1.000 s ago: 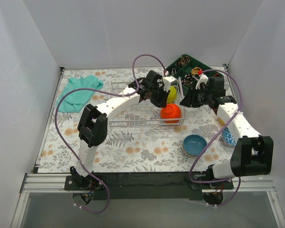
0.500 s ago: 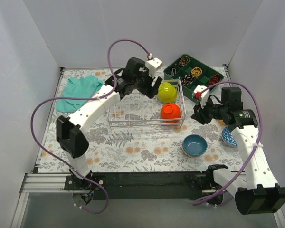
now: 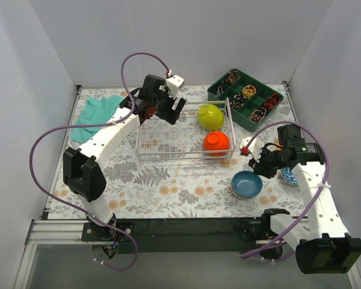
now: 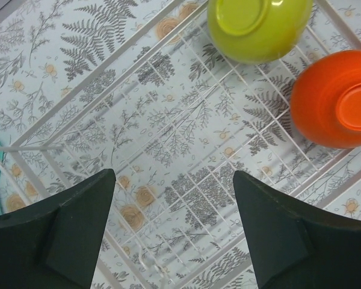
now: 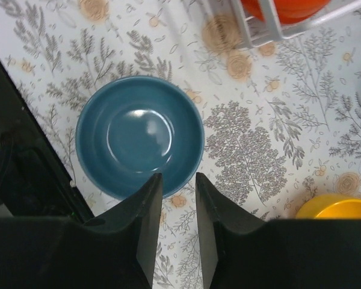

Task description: Load the bowls into the dish rack

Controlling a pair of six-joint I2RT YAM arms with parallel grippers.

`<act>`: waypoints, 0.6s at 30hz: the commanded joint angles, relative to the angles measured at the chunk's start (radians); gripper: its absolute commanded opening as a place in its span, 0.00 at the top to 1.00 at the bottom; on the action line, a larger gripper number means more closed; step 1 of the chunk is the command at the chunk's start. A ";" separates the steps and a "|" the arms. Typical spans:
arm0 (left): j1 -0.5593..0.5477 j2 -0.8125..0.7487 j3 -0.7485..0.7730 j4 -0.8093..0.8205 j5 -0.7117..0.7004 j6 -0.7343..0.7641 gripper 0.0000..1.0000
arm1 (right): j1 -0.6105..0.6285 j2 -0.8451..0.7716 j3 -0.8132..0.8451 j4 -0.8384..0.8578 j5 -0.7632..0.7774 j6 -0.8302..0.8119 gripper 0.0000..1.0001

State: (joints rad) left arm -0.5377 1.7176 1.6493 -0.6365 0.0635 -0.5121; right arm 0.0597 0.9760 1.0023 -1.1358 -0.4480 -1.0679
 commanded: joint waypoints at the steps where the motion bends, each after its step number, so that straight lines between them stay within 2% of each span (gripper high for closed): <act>1: 0.024 -0.027 0.003 -0.002 0.012 0.029 0.20 | -0.003 0.033 0.013 -0.182 -0.006 -0.199 0.66; 6: 0.024 -0.015 0.029 -0.002 0.013 0.029 0.20 | -0.049 0.092 -0.034 -0.130 0.075 -0.164 0.64; 8: 0.024 -0.015 0.030 -0.002 0.007 0.037 0.20 | -0.142 0.125 -0.044 -0.127 0.063 -0.178 0.64; 10: 0.022 -0.019 0.021 0.004 0.001 0.046 0.20 | -0.179 0.138 -0.047 -0.139 0.057 -0.237 0.64; 14: 0.027 -0.030 -0.014 0.012 -0.016 0.049 0.20 | -0.186 0.073 -0.050 -0.162 0.022 -0.478 0.65; 18: 0.030 -0.033 -0.042 0.012 -0.008 0.047 0.20 | -0.163 0.107 -0.021 -0.182 -0.032 -0.558 0.64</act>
State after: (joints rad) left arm -0.5121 1.7206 1.6348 -0.6353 0.0628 -0.4782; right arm -0.1219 1.0710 0.9478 -1.2755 -0.4122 -1.4662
